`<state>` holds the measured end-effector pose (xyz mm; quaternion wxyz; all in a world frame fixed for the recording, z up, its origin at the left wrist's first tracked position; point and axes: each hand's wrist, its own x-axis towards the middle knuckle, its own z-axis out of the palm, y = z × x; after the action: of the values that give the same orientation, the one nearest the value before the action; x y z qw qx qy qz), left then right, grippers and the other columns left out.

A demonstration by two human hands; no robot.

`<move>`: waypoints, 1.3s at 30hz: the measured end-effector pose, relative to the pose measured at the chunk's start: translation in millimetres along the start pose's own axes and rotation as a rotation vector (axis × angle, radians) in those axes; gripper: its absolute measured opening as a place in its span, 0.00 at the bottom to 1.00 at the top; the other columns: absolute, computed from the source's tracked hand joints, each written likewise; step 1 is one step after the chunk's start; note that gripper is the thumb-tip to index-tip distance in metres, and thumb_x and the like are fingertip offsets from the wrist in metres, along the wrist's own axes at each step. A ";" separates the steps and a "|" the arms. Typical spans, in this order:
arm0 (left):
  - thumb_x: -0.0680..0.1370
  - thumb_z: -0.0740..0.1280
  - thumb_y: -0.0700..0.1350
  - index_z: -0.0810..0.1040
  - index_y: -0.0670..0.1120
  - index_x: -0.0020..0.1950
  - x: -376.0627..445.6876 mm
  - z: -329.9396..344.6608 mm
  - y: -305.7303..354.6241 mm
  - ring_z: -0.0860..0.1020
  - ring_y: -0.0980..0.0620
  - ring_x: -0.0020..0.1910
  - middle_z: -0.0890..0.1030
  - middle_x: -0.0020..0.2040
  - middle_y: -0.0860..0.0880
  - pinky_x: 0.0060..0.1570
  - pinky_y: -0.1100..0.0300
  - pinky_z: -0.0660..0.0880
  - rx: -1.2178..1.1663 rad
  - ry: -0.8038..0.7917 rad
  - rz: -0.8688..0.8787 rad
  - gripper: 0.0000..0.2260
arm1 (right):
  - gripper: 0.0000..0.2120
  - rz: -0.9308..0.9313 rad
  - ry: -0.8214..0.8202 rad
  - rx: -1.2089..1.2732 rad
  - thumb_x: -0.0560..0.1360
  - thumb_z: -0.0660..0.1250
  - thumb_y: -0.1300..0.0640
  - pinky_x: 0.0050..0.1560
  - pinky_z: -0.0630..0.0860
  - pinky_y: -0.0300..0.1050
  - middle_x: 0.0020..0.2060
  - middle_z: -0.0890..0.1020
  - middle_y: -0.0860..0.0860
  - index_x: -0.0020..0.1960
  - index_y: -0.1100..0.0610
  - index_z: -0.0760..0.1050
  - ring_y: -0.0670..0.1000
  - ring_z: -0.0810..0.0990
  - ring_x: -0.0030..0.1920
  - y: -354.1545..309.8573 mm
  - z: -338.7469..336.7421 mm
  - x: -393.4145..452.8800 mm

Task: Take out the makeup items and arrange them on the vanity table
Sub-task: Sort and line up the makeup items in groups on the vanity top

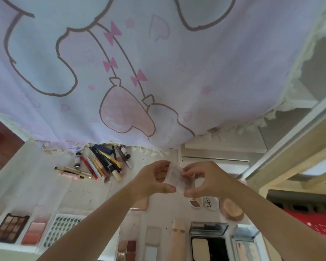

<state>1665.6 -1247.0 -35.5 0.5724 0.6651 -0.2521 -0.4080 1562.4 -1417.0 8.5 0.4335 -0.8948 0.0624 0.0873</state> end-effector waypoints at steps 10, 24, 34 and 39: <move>0.52 0.74 0.49 0.71 0.44 0.57 -8.8 6.9 6.3 0.78 0.52 0.47 0.76 0.50 0.47 0.44 0.63 0.77 -0.252 -0.012 -0.003 0.34 | 0.16 0.007 0.078 0.087 0.64 0.74 0.53 0.52 0.74 0.34 0.45 0.77 0.35 0.50 0.42 0.75 0.34 0.76 0.47 -5.7 10.2 -8.0; 0.80 0.52 0.49 0.74 0.44 0.49 -23.9 4.6 38.1 0.82 0.52 0.35 0.83 0.38 0.45 0.33 0.63 0.80 -0.704 0.070 0.008 0.14 | 0.07 -0.344 0.365 -0.147 0.66 0.73 0.64 0.39 0.70 0.25 0.40 0.79 0.48 0.44 0.63 0.82 0.43 0.74 0.33 -39.6 -7.0 -9.4; 0.74 0.62 0.31 0.61 0.42 0.70 -29.4 -6.2 2.1 0.82 0.54 0.36 0.76 0.58 0.35 0.36 0.64 0.80 -0.539 0.126 -0.173 0.25 | 0.05 -0.298 0.437 -0.191 0.71 0.68 0.64 0.38 0.68 0.30 0.32 0.81 0.59 0.42 0.66 0.81 0.52 0.75 0.32 -14.2 2.0 8.3; 0.73 0.67 0.33 0.55 0.42 0.73 -24.4 3.2 -49.1 0.78 0.54 0.45 0.75 0.51 0.48 0.44 0.65 0.77 -0.077 0.103 -0.387 0.33 | 0.09 0.028 0.276 -0.161 0.74 0.64 0.61 0.36 0.65 0.27 0.39 0.82 0.60 0.46 0.65 0.80 0.48 0.72 0.36 29.8 28.1 28.4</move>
<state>1643.2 -1218.5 -76.8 0.5204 0.6988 -0.0745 -0.4851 1581.6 -1414.3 -37.3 0.3465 -0.9291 0.1265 -0.0257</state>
